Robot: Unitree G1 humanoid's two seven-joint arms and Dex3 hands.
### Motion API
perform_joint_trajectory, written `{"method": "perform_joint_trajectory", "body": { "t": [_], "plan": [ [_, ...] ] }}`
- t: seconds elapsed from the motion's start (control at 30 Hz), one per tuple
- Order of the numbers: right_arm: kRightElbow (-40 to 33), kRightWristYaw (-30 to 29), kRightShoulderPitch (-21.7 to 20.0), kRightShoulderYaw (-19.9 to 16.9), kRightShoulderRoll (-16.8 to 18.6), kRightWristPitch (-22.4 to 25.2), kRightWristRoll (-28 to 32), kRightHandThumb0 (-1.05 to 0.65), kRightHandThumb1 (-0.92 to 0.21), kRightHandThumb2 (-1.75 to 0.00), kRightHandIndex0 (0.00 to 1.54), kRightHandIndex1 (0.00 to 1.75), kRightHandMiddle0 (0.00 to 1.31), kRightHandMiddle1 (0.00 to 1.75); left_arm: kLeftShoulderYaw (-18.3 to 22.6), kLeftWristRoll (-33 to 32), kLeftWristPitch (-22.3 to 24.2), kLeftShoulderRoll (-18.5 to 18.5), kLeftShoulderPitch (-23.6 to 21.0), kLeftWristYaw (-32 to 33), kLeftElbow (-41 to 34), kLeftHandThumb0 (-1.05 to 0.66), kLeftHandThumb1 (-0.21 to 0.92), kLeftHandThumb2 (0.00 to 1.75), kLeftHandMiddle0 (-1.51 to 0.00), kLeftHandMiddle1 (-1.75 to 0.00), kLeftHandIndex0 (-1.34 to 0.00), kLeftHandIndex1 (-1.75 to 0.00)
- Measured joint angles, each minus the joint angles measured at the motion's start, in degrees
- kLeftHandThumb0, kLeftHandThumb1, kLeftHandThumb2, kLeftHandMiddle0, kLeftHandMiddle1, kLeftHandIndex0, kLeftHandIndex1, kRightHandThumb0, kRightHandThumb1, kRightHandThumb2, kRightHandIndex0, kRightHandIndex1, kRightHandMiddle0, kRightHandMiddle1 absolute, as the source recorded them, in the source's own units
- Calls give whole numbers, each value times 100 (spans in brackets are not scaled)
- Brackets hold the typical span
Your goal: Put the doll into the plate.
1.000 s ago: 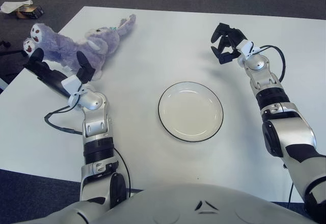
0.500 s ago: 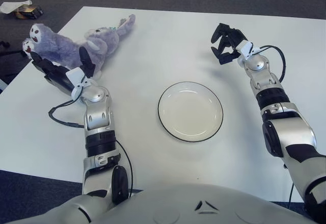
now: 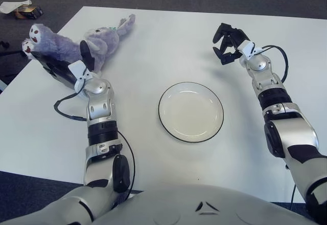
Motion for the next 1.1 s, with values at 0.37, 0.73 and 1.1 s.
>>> {"method": "perform_joint_trajectory", "body": {
  "t": [0.37,0.73,1.1],
  "plan": [
    [-6,21,59,-9,-14,38,13,-1,-28,-137,64,175,41,172,91,-173,-711,358,-412,-5,1154,-104,89,19,-4,-2,-2,-2],
    [-3,-47,192,7,-64,-13,-26,-1,-26,-136,65,175,47,166,203,-585,-1003,760,-781,-121,2124,-105,89,18,-1,-8,0,-5],
    [5,-102,219,27,-101,-87,-35,-1,-24,-138,67,175,51,162,291,-972,-1130,1108,-1261,-319,3346,-105,90,18,0,-2,0,0]
  ]
}}
